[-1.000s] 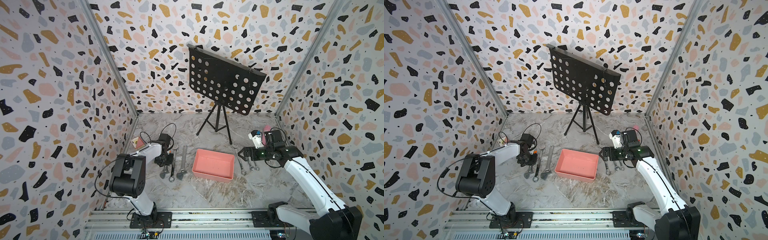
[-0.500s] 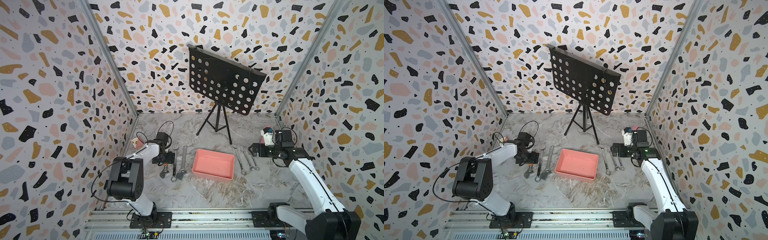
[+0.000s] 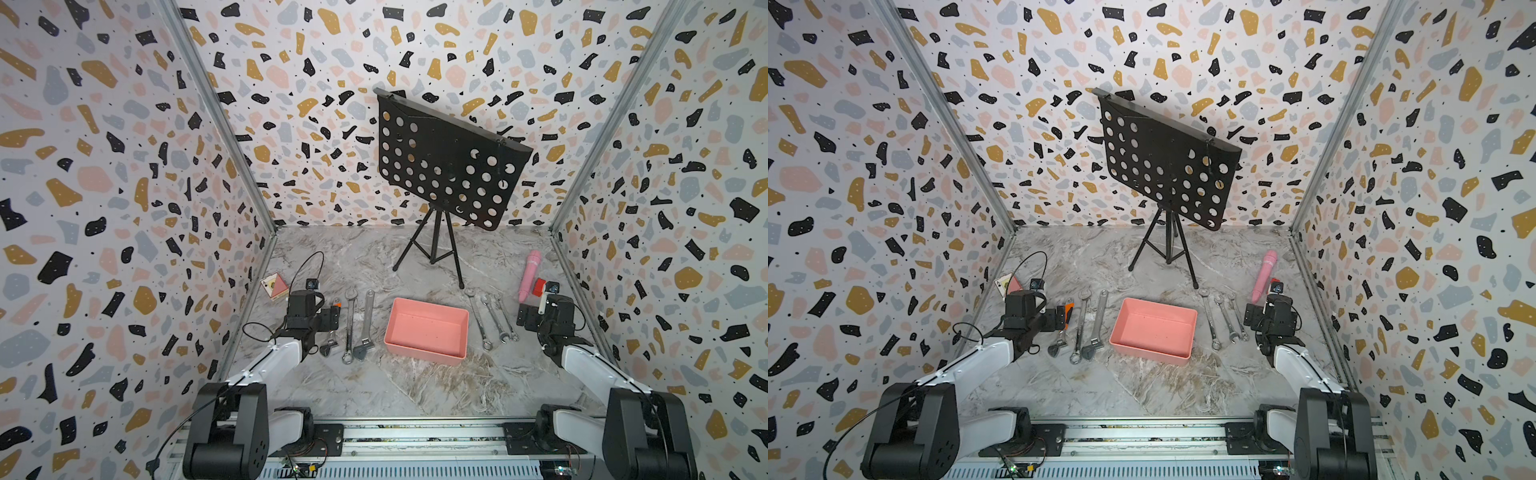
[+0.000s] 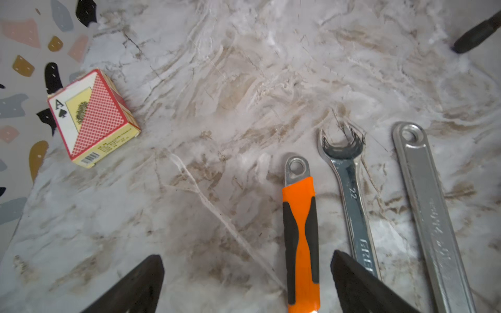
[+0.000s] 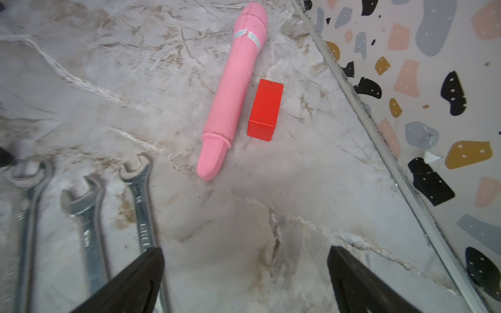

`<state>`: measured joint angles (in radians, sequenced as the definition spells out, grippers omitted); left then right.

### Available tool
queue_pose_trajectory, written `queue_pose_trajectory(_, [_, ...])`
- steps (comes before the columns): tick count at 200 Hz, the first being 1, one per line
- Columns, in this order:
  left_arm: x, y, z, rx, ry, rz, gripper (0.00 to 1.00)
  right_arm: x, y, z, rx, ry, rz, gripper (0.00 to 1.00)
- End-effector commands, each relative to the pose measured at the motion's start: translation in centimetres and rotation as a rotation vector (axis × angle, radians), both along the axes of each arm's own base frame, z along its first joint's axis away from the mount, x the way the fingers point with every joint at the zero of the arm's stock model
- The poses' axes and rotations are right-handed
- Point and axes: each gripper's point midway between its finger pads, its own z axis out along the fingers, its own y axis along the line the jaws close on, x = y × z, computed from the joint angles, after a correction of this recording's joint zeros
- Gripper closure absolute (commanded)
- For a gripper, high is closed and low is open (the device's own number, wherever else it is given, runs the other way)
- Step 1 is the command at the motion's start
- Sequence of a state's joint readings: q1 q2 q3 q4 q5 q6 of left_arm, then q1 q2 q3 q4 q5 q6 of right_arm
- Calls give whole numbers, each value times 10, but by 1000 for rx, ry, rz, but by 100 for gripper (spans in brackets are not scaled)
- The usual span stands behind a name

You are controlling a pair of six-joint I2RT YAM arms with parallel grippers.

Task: Take out the wrench from the storage box
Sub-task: Reset both arms

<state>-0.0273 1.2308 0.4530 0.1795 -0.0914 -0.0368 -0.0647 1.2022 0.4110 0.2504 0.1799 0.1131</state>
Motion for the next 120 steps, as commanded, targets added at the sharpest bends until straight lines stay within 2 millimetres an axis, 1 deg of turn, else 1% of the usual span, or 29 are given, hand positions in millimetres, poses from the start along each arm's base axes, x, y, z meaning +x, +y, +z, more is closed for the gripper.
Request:
queue_pose_trajectory(1, [28,10,45,-15,-305,76,0,23,-11,21,-72,-147,-13,0])
queue_pose_trajectory(6, [29,13,46,-11,-328,90,0,25,-10,20,-74,-151,-3,0])
queue_pose_trajectory(12, [29,15,42,-11,-322,100,0,29,-10,19,-69,-142,8,0])
queue_pose_trajectory(28, [32,12,36,-10,-303,81,0,39,-5,20,-78,-153,58,0])
queue_pose_trajectory(41, [32,15,34,-9,-306,99,0,42,-5,15,-68,-117,62,0])
queue_pose_trajectory(47, [32,14,34,-9,-313,97,0,44,-5,16,-67,-118,66,0])
queue_pose_trajectory(86, [28,14,36,-11,-327,93,0,43,-2,16,-64,-123,81,0])
queue_pose_trajectory(105, [25,15,39,-11,-341,101,0,41,-6,18,-63,-132,56,0])
queue_pose_trajectory(120, [21,20,44,-9,-362,128,0,40,-3,21,-51,-137,62,0])
